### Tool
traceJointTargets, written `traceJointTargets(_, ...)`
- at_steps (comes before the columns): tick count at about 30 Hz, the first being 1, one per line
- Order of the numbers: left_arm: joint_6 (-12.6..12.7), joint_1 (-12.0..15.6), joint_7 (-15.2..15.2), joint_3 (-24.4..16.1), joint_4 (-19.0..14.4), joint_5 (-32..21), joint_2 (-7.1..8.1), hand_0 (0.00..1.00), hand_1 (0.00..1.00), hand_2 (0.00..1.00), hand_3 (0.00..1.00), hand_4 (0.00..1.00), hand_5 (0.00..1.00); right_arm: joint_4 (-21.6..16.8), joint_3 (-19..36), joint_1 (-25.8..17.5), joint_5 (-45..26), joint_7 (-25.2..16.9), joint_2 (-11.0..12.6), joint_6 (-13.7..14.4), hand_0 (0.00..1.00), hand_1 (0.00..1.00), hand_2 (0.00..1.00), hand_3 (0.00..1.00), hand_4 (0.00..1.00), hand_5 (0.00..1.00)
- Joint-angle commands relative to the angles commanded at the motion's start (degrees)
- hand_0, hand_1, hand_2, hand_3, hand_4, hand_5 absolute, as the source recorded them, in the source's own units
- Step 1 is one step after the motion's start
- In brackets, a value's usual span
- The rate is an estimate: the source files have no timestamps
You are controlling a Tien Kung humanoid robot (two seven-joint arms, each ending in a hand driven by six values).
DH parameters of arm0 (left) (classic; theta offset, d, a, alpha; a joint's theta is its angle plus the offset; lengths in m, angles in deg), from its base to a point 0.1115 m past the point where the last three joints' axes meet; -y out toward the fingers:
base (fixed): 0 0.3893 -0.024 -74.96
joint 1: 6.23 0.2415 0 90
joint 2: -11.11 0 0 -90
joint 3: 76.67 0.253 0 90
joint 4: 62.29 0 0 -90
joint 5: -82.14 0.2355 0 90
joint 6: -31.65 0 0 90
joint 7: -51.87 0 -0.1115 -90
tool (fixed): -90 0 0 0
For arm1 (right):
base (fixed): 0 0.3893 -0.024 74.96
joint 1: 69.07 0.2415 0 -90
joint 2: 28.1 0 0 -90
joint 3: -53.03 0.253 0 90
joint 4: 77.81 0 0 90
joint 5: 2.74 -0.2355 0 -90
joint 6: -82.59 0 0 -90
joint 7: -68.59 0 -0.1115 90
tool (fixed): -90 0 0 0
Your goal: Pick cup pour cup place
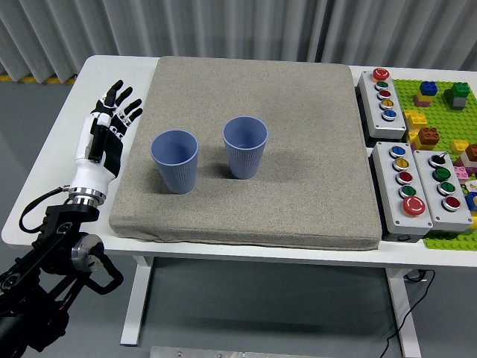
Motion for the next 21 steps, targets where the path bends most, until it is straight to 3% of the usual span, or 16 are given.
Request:
traceJointTargets(4, -0.9, 0.3, 0.2, 0.3, 0.6, -6.0, -0.49, 0.777, 0.768, 0.832, 0.827, 0.791, 0.998, 0.0, 0.1, -0.2, 0.4, 0.0, 0.0, -0.1, 0.643, 0.600, 0.508, 0.575, 0.002, 0.002)
traceJointTargets(21, 0.2, 0.7, 0.7, 0.2, 0.0, -3.1, -0.36, 0.787, 0.777, 0.837, 0.822, 0.790, 0.998, 0.0, 0.2, -0.4, 0.1, 0.1, -0.1, -0.1, 0.643, 0.600, 0.508, 0.575, 0.002, 0.002)
